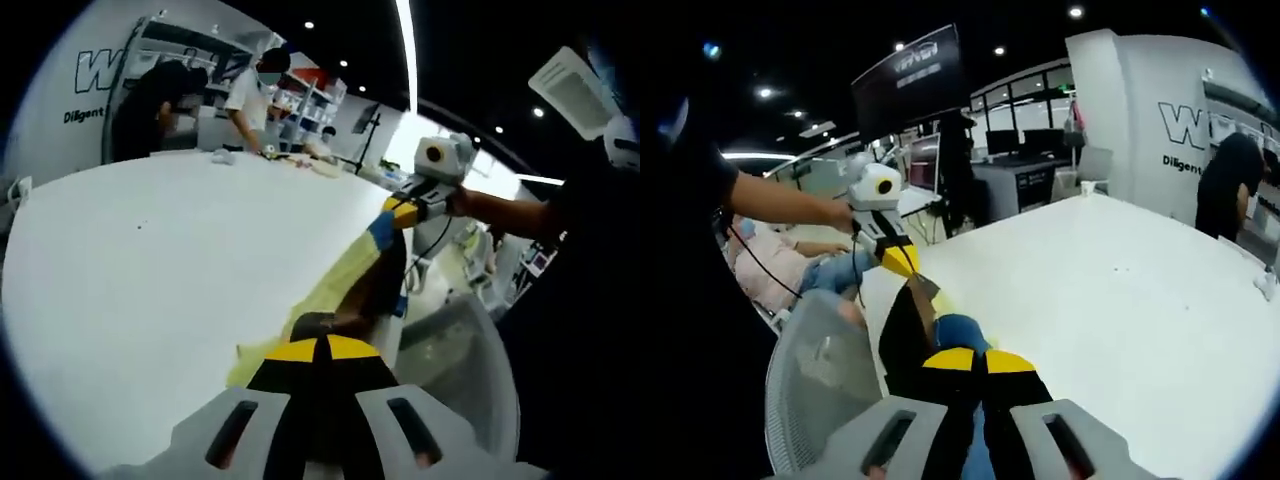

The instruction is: Fold the garment on the visible template until the final outline fits inside the template.

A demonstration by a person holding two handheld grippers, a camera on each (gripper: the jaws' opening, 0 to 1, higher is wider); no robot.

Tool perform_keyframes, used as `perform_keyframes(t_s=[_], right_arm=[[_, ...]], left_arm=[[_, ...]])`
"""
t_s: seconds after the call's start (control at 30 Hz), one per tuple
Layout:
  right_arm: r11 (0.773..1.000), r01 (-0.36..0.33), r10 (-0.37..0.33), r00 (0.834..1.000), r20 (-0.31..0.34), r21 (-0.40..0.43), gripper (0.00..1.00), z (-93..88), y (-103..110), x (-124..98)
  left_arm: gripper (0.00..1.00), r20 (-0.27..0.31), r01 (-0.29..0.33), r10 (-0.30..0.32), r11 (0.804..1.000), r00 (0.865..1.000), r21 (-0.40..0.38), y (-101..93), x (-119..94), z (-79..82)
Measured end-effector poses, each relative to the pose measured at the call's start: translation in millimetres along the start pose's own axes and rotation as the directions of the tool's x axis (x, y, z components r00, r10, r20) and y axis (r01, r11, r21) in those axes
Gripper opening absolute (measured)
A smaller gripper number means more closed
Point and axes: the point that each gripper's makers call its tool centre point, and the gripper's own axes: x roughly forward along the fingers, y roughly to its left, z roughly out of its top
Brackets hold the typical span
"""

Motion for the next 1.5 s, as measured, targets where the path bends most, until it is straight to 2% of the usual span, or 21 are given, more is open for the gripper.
perform_keyframes(t_s=[0.17,0.27,0.57,0.73,1.0,1.2,1.3,1.37,1.5], right_arm=[[0.999,0.033,-0.033,0.999,-0.006,-0.018,0.0,5.4,-11.5,1.0],[0.998,0.053,-0.053,0.999,0.001,-0.026,0.0,10.7,-16.6,2.3],[0.987,0.147,-0.146,0.989,0.016,-0.062,0.0,34.7,-49.2,15.6],[0.977,0.198,-0.199,0.98,0.004,-0.076,0.0,43.4,-72.0,22.9],[0.961,0.269,-0.27,0.963,-0.009,-0.063,0.0,51.3,-102.3,35.7],[0.944,0.322,-0.324,0.946,-0.015,-0.066,0.0,53.0,-123.3,46.4],[0.935,0.348,-0.351,0.936,-0.033,-0.063,0.0,48.0,-135.7,54.6],[0.923,0.374,-0.379,0.924,-0.051,-0.09,0.0,43.4,-145.6,60.7],[0.896,0.418,-0.432,0.899,-0.069,-0.151,0.0,36.1,-165.2,77.1]], left_arm=[[0.0,0.007,-0.061,0.061,0.998,0.998,0.009,22.7,-5.2,8.2],[0.0,0.028,-0.114,0.113,0.993,0.993,0.04,33.2,-10.7,20.7],[0.0,0.051,-0.202,0.197,0.973,0.979,0.113,56.1,-15.2,57.6],[0.0,0.033,-0.256,0.254,0.956,0.967,0.146,77.2,-15.9,69.7],[0.0,0.033,-0.309,0.307,0.941,0.951,0.136,109.0,-14.9,87.1],[0.0,0.049,-0.32,0.317,0.94,0.947,0.117,125.6,-11.7,98.2],[0.0,0.047,-0.342,0.339,0.932,0.94,0.118,140.2,-7.6,99.6],[0.0,0.042,-0.377,0.375,0.917,0.926,0.127,156.0,-3.7,99.7],[0.0,0.017,-0.41,0.412,0.899,0.911,0.152,177.4,6.4,97.6]])
